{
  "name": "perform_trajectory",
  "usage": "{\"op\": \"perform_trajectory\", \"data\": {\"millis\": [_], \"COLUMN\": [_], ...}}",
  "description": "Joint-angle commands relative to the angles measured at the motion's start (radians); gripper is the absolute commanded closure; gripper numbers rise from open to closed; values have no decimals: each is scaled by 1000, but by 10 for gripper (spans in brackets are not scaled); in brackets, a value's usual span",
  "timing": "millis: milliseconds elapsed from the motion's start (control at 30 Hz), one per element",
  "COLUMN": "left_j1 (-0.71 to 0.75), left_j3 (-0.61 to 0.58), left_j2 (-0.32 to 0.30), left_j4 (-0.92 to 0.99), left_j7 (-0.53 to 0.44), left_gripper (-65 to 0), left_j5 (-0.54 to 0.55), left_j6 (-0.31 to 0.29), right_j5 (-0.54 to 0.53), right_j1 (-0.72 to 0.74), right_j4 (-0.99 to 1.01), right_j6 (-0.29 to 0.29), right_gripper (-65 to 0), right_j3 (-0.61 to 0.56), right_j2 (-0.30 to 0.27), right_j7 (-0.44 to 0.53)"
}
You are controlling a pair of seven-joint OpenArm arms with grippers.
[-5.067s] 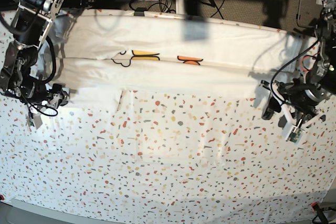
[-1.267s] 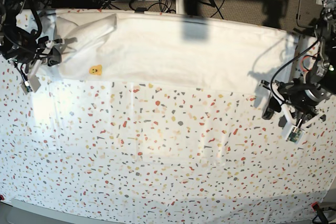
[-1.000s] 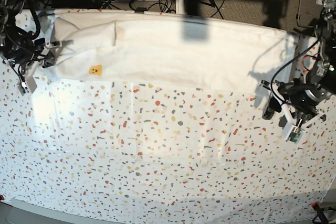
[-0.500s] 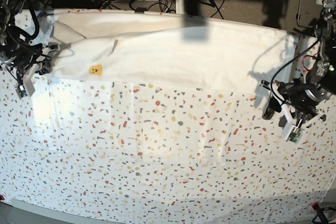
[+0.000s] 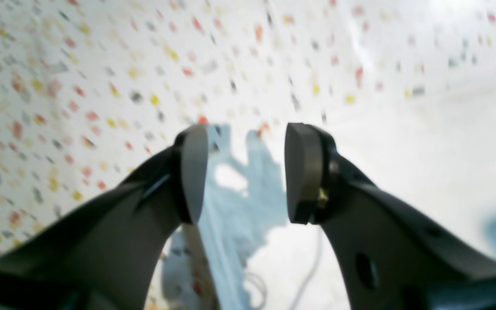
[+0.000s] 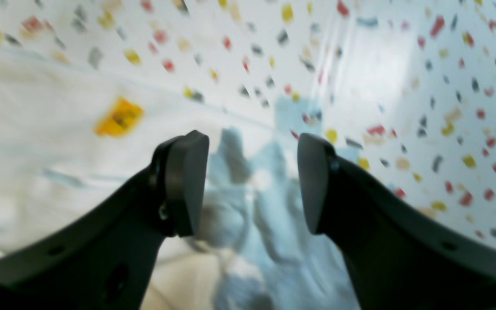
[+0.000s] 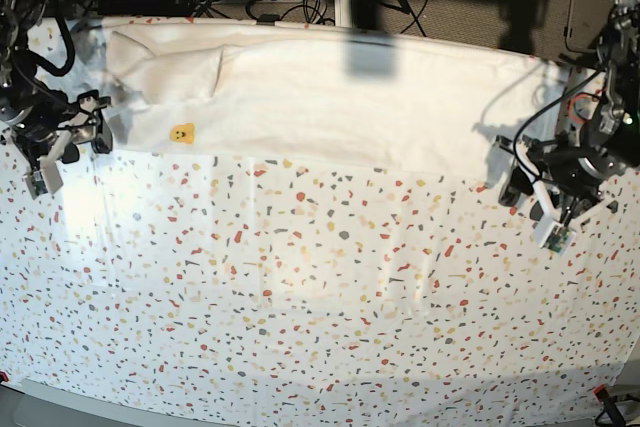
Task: Fold the T-shirt properly
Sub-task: 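Release the shirt end and raise the right gripper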
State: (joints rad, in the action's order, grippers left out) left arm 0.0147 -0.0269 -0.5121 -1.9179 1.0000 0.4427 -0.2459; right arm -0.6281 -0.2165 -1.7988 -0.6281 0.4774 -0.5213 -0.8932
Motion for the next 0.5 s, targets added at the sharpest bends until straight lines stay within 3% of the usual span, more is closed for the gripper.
{"op": "perform_trajectory", "data": {"millis": [0,100,267,333,467], "left_j1": [6,63,123,141,157], "left_j3": [7,7,7,7,7], "left_j2": [-11,14,104,134,209], "left_j4": [-15,-16,-16,-16,-10], "left_j7": [-33,-91,-93,-113,-126], "left_gripper": [-281,-279,-279,-279,-279], "left_j5": [4,4,5,4,-6], "left_j6": [-1,-1,-1,-2,1], "right_j5": [-64,-210,-209,-172,-17], "right_j1": [16,27,31,31,31], "right_j4": [-14,-14,-14,-14,5], "right_j6": [-3,-5,-8,-9,-10], "right_gripper": [-343,-343,-343,-343,-342], "right_j3": [8,8,8,8,8], "right_j2": [-19,-18,-4,19,82], "right_j7": [45,58,-107,-134,-87]}}
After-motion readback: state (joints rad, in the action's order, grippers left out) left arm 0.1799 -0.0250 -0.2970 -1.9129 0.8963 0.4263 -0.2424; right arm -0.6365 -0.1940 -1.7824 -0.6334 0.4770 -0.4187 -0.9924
